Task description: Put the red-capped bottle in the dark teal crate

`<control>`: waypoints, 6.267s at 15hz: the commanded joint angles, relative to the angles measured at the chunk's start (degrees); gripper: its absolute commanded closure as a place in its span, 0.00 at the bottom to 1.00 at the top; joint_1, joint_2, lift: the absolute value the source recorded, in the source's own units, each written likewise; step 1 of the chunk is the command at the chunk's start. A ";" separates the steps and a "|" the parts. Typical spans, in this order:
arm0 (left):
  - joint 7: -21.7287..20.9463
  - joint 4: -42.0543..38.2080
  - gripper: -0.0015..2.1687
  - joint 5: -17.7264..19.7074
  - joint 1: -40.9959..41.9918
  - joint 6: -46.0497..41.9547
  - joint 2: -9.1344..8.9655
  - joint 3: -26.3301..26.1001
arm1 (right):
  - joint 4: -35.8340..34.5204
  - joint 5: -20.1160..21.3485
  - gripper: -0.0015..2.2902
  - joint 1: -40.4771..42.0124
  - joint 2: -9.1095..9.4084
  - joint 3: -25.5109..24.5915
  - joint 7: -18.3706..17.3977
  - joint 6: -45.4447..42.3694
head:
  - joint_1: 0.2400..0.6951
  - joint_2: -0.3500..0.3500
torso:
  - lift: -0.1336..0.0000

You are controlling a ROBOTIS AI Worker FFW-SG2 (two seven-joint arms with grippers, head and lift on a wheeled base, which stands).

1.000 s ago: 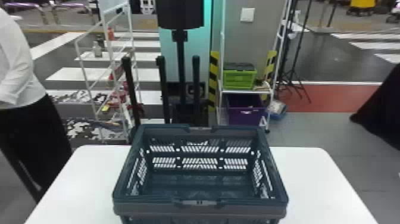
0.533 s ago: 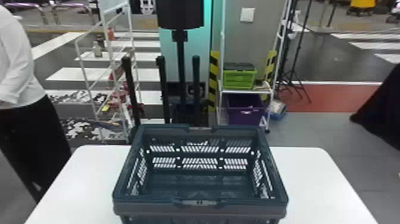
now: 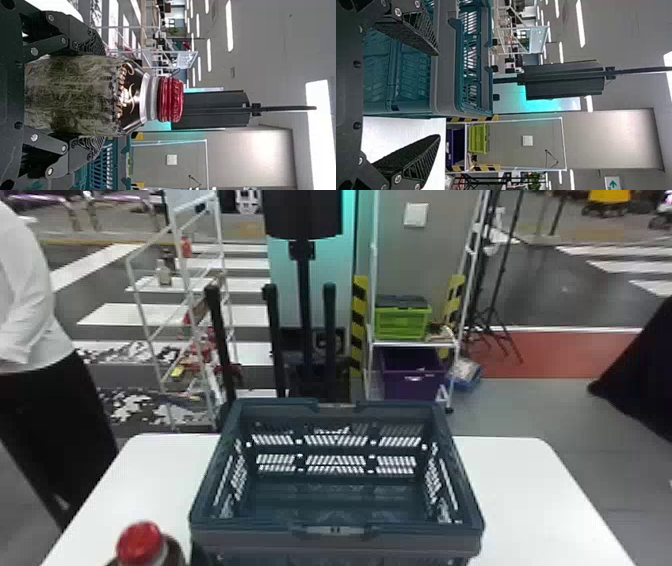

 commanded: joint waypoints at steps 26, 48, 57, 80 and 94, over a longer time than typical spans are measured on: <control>-58.45 47.18 0.96 -8.50 -84.63 68.67 11.25 -30.31 | 2.47 2.64 0.07 2.41 3.24 0.09 -1.31 -6.21 | 0.57 0.50 | 1.00; -63.81 72.93 0.00 -35.66 -85.25 39.66 -0.23 -17.03 | 2.11 3.43 0.07 2.67 2.98 0.79 -1.75 -6.21 | 0.57 0.50 | 1.00; -70.40 42.26 0.01 -36.01 -75.93 47.05 -0.23 -1.65 | 2.64 2.81 0.07 2.50 2.54 0.79 -1.84 -6.21 | 0.57 0.50 | 1.00; -19.95 4.47 0.03 5.83 -2.72 3.98 -0.23 14.52 | 1.32 3.08 0.07 0.48 0.16 2.81 -1.84 -2.88 | 0.57 0.50 | 1.00; -6.68 11.32 0.03 1.43 3.43 -13.07 -0.23 3.97 | 1.85 3.78 0.07 -0.23 0.25 4.40 -1.84 -1.64 | 0.57 0.50 | 1.00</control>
